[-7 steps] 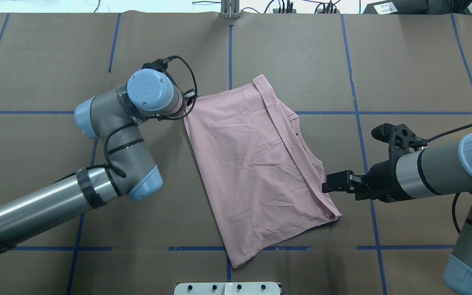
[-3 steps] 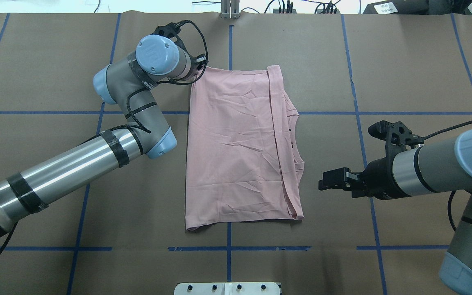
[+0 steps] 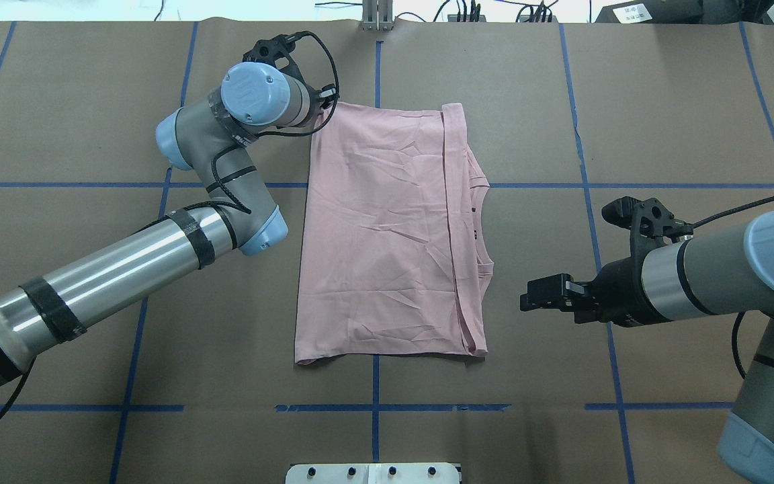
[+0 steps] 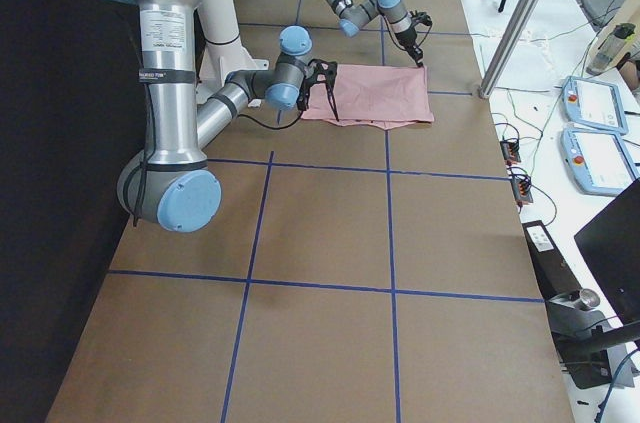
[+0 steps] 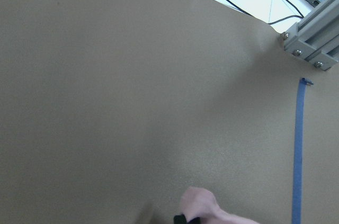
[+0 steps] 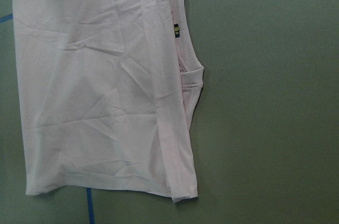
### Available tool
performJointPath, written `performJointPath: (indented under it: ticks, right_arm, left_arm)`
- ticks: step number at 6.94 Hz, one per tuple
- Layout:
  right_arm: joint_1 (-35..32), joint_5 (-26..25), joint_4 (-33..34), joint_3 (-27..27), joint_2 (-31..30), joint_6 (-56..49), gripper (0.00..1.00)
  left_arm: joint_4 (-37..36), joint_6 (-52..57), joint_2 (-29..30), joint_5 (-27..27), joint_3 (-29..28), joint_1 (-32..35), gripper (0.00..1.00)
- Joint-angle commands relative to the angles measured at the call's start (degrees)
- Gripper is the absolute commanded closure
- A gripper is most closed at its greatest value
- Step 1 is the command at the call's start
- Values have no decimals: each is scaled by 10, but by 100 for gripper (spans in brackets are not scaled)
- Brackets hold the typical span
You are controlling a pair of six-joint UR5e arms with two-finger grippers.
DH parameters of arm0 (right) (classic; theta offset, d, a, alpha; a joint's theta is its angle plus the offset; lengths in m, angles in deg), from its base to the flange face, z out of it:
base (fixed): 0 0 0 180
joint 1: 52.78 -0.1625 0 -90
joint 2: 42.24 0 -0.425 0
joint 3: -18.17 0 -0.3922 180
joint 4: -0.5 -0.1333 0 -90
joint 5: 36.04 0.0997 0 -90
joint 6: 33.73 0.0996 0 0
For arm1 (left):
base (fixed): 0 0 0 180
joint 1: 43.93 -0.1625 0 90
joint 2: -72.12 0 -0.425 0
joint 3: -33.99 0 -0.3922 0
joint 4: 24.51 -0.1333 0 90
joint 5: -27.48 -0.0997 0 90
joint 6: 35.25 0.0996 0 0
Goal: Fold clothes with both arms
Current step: 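Release the shirt and move the left gripper to its near corner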
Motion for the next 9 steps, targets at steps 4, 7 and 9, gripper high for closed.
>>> performJointPath:
  ticks: [4, 7, 9]
  right_arm:
    - [-8, 0, 7, -9, 2, 0, 0]
    - [-13, 0, 8, -13, 2, 0, 0]
    - [-15, 0, 8, -13, 2, 0, 0]
  left_arm:
    - [-214, 27, -114, 89, 301, 21, 0]
    - [-344, -150, -216, 95, 486, -65, 0]
    - [-398, -290, -239, 39, 533, -187, 0]
